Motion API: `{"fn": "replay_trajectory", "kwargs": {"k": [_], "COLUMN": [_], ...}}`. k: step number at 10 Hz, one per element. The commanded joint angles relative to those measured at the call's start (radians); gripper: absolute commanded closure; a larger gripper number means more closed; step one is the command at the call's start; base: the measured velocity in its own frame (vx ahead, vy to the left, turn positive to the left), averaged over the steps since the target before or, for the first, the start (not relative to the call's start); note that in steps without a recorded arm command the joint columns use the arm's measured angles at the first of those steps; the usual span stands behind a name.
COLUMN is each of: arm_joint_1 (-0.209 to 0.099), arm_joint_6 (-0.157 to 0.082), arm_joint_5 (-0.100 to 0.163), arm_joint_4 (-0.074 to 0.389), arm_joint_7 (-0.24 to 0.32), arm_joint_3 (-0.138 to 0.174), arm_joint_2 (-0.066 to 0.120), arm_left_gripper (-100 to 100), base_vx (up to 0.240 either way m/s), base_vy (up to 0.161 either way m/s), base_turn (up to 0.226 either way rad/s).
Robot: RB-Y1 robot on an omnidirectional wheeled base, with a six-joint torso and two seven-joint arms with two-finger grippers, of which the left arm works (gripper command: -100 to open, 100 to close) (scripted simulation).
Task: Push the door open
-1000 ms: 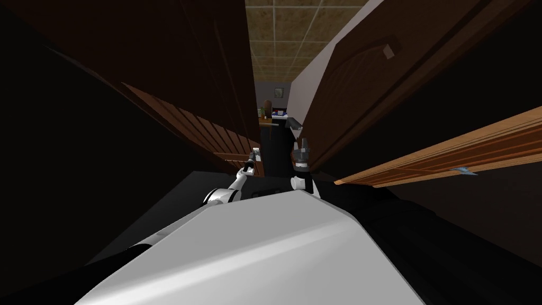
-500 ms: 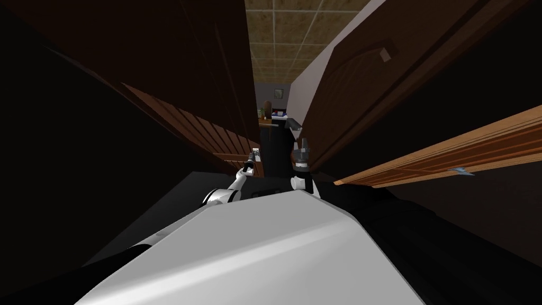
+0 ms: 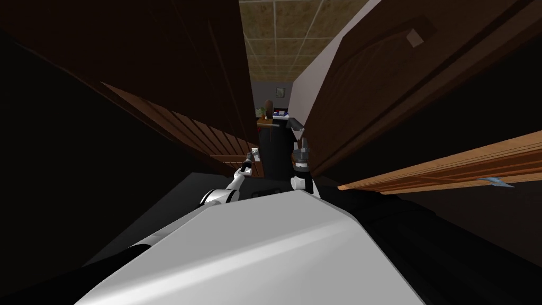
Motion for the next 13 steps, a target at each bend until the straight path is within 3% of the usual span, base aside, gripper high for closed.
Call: {"fn": "replay_trajectory", "kwargs": {"k": [1, 2, 6, 9, 11, 13], "arm_joint_1": [-0.004, 0.014, 0.018, 0.022, 0.012, 0.013], "arm_joint_6": [0.001, 0.021, 0.021, 0.022, 0.007, 0.003], "arm_joint_5": [0.007, 0.004, 0.006, 0.008, 0.009, 0.01], "arm_joint_4": [0.007, -0.032, -0.032, -0.033, -0.01, -0.009], "arm_joint_7": [0.0, 0.002, 0.007, 0.011, 0.009, 0.007], "arm_joint_3": [0.016, 0.005, 0.001, -0.002, 0.003, 0.006], "arm_joint_2": [0.019, 0.016, 0.01, -0.015, 0.005, 0.013], "arm_left_gripper": [100, -100, -100, -100, -100, -100], "base_vx": [0.119, -0.039, -0.177, -0.2, 0.008, 0.162], "base_vy": [-0.075, -0.05, 0.001, -0.024, -0.016, -0.044], "base_turn": [0.055, 0.045, 0.006, 0.019, -0.015, -0.016]}}
